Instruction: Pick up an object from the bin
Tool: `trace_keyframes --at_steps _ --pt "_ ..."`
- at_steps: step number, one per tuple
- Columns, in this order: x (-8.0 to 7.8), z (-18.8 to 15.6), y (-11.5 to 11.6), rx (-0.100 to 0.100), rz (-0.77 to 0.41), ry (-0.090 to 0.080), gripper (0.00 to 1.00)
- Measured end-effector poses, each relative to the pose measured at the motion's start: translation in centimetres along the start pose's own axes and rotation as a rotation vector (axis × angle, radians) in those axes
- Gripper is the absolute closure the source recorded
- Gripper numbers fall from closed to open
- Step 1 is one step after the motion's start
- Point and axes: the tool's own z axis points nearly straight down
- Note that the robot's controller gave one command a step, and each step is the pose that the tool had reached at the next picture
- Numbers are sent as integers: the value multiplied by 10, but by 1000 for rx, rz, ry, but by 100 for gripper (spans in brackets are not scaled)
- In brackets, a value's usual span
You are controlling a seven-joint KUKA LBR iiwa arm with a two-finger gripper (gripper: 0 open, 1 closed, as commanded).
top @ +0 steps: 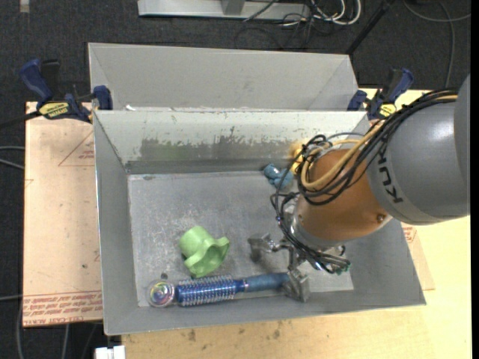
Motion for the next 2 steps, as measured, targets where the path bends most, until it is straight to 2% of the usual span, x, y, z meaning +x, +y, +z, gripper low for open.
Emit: trace_keyframes --at_steps 1,2 --pt "0 -1 1 -1 1 0 100" --pt "-19 0 3 -2 25 5 100"
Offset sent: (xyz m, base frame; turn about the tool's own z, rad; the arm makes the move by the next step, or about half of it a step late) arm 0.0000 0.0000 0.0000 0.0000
